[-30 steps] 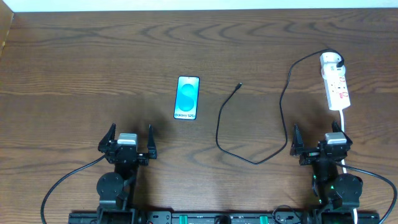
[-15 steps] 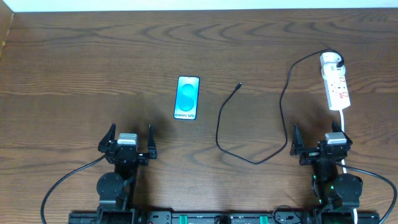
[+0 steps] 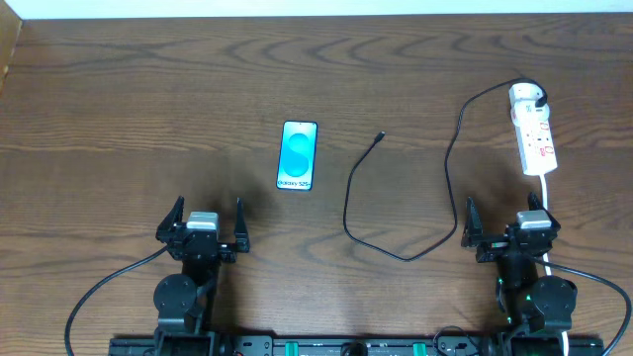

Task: Plug charger to phone and switch on socket

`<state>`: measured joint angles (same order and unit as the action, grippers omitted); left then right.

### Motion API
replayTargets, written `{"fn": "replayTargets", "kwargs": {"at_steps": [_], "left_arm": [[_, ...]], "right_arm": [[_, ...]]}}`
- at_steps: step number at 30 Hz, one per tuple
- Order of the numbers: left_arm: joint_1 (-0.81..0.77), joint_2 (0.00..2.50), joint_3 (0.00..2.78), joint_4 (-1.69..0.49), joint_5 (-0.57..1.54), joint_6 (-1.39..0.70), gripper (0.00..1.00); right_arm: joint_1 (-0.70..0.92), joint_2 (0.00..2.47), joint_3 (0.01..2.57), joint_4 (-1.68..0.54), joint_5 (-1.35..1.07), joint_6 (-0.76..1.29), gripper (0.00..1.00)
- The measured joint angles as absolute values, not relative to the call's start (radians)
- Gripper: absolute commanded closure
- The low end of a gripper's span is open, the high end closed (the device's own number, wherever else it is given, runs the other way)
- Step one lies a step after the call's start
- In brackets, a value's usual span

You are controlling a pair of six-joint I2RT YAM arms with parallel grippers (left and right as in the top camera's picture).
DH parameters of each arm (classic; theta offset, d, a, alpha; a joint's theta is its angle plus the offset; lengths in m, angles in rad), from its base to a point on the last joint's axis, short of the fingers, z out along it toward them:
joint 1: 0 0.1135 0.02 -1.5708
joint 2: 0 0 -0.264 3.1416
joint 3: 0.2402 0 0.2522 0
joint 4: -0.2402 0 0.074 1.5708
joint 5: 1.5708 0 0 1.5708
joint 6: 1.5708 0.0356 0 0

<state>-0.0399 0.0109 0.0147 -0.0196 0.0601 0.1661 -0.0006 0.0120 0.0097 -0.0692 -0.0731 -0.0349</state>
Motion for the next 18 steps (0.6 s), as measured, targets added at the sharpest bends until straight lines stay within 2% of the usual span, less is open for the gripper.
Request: {"fn": "replayTargets", "kwargs": {"at_steps": [18], "left_arm": [[-0.04,0.067,0.023,-0.026,0.061,0.126,0.01]], "right_arm": [[-0.001,0.012,0.01,-0.069,-0.073,-0.035,0.01]]}}
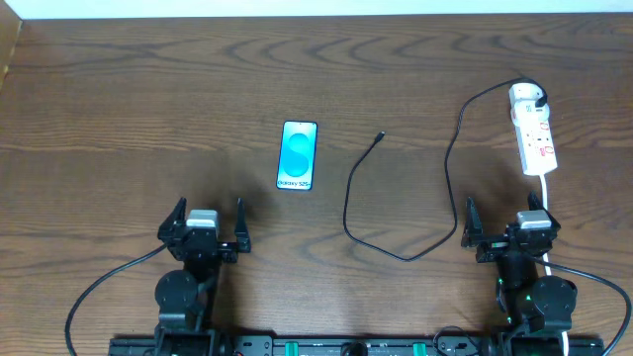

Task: Plug charger to phone and switch on socket
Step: 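Move the left gripper forward over the blue-screened phone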

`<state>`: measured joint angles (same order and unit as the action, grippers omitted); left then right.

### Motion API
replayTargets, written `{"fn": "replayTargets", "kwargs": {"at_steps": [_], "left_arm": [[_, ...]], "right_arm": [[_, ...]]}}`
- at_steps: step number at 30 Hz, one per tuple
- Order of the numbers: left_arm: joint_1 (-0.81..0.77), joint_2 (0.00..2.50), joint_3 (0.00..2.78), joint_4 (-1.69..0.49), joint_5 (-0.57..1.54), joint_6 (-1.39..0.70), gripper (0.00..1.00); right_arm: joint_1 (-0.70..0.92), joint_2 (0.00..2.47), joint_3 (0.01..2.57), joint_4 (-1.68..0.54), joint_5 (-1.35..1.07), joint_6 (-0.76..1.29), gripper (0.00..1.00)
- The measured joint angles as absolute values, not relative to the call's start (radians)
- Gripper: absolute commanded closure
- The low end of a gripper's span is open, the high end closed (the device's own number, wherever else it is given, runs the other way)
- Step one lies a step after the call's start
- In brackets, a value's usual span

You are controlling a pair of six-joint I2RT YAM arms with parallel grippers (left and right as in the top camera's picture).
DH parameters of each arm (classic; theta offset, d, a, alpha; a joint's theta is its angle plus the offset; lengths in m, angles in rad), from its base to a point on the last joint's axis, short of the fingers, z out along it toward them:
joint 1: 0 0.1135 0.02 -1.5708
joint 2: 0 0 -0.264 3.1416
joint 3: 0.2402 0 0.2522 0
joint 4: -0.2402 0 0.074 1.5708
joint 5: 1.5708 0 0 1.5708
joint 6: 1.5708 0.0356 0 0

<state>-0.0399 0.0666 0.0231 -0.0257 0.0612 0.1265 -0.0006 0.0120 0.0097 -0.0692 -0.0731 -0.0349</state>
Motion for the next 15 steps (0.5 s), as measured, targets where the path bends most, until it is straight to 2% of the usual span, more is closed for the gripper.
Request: {"fn": "replayTargets", "kwargs": {"at_steps": [4,15], "left_arm": [[-0.04,0.148,0.055,-0.042,0.066,0.123,0.01],[-0.04,0.566,0.342,-0.046,0.119,0.125,0.01]], "right_arm": [[-0.001,0.012,0.01,-0.069,-0.073,-0.035,0.01],[-0.001,0.012,0.01,-0.069,-0.072,-0.035,0.01]]}}
